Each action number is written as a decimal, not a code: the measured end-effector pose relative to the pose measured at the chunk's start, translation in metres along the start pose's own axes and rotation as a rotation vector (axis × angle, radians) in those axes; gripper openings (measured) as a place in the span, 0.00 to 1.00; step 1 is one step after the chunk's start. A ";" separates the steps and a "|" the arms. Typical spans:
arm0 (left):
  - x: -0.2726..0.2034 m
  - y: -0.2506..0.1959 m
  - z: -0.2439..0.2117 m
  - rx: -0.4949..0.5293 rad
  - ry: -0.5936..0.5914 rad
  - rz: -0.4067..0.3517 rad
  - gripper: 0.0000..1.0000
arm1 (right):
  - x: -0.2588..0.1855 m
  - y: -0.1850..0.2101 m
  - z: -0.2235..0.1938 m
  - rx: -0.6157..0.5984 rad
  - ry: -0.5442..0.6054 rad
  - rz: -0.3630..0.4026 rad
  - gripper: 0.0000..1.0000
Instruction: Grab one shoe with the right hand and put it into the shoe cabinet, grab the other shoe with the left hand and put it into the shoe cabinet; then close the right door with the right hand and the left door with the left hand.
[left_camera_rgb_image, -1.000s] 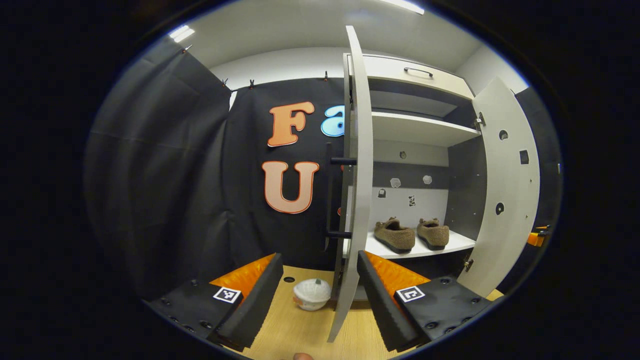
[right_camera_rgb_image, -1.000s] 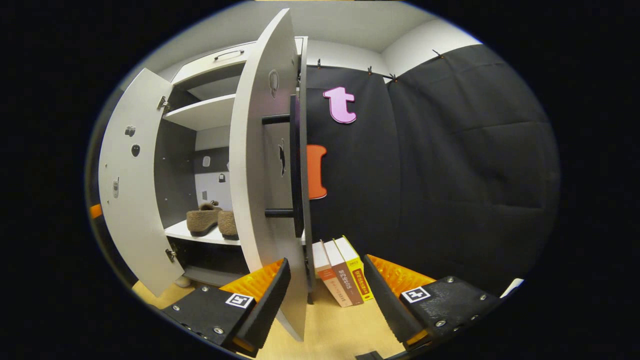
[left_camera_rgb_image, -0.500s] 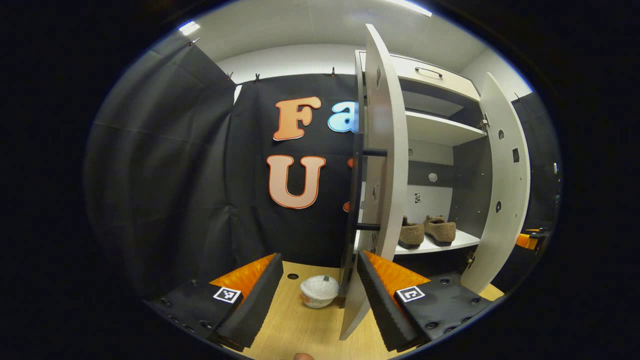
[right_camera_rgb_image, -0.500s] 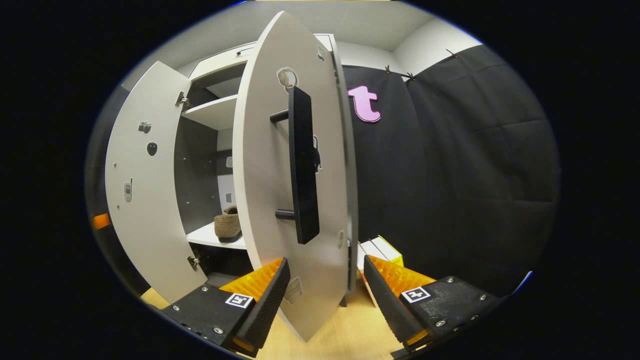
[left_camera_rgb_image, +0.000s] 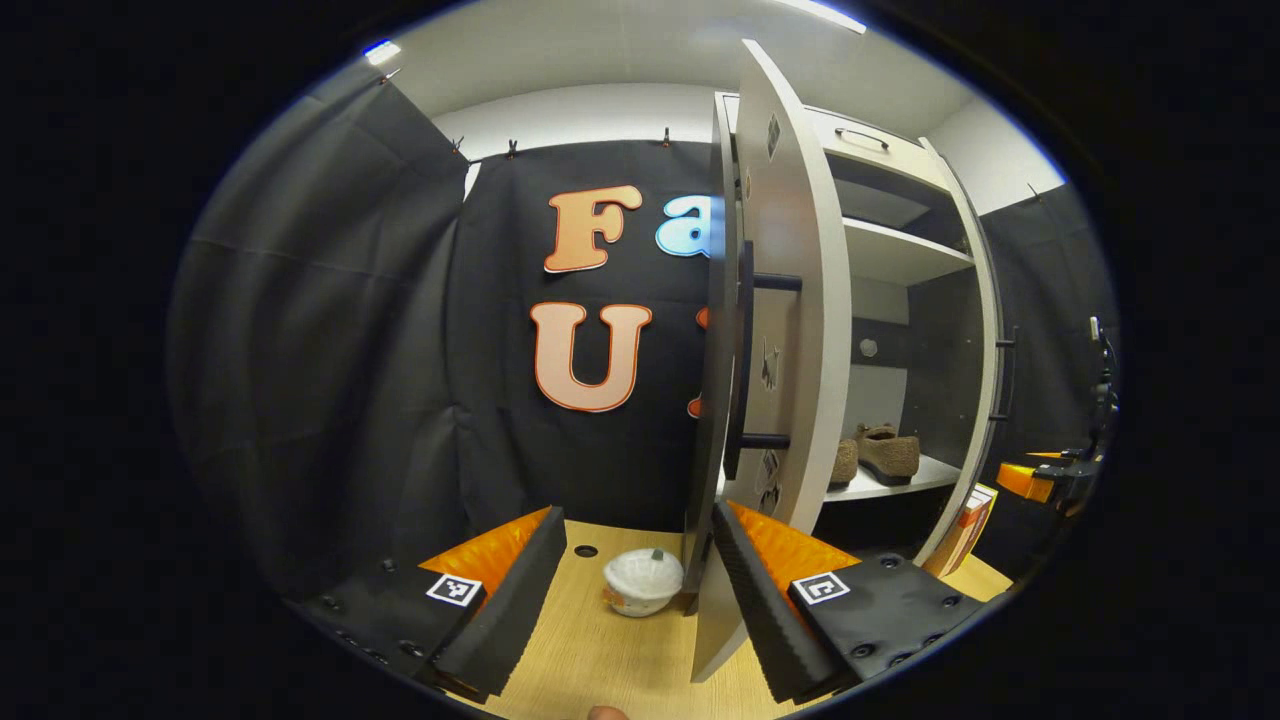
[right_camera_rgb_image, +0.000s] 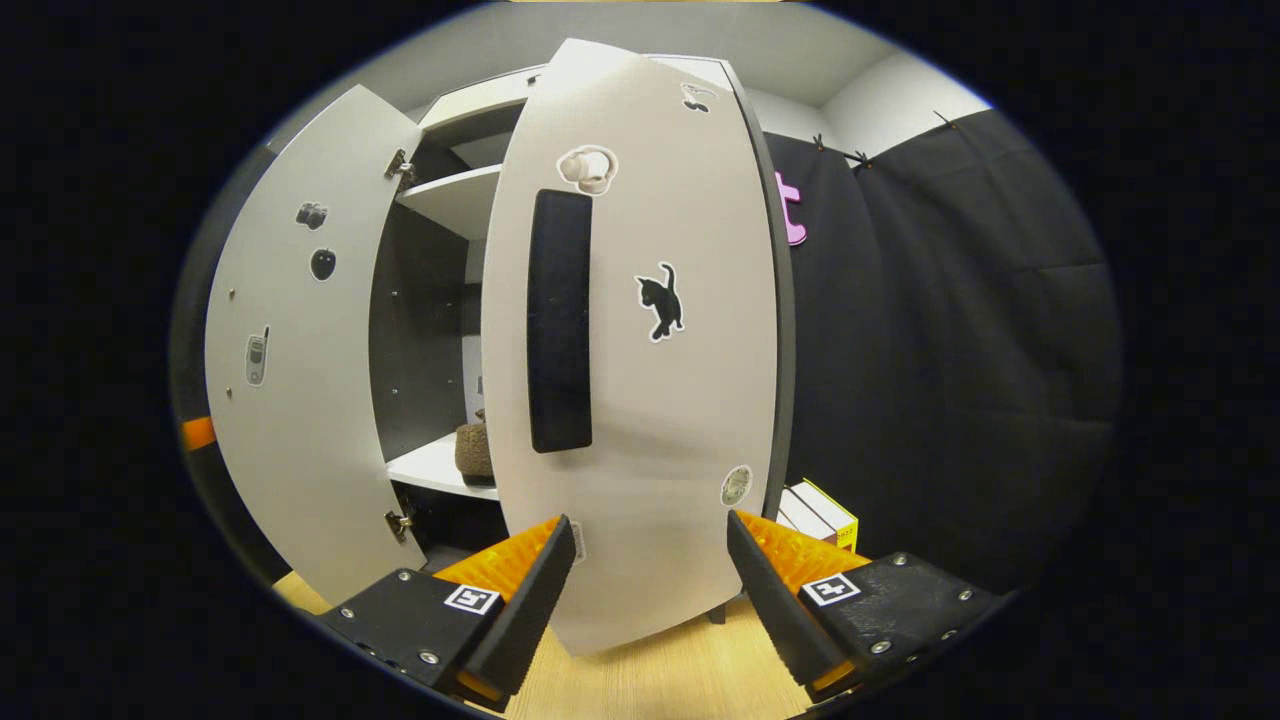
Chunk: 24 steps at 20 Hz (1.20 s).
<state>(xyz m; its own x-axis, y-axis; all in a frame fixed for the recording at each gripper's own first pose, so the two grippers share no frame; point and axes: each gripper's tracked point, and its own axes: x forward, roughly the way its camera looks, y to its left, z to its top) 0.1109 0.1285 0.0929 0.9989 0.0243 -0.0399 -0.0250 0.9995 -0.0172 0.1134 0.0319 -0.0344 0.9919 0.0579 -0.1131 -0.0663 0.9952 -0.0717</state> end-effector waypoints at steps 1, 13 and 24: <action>0.001 -0.001 0.000 -0.001 -0.002 0.001 0.99 | -0.001 0.000 -0.001 0.000 0.003 0.005 0.94; 0.015 -0.017 -0.013 -0.025 0.028 0.015 0.94 | -0.013 -0.023 0.015 0.044 -0.010 0.050 0.94; 0.018 -0.078 -0.019 -0.056 0.071 -0.106 0.94 | -0.019 -0.034 0.018 0.065 -0.024 0.064 0.94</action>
<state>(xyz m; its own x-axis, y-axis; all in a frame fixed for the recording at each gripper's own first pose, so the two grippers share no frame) 0.1297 0.0509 0.0741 0.9908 -0.0851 -0.1051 0.0767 0.9937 -0.0811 0.0984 -0.0020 -0.0116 0.9881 0.1230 -0.0921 -0.1236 0.9923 -0.0001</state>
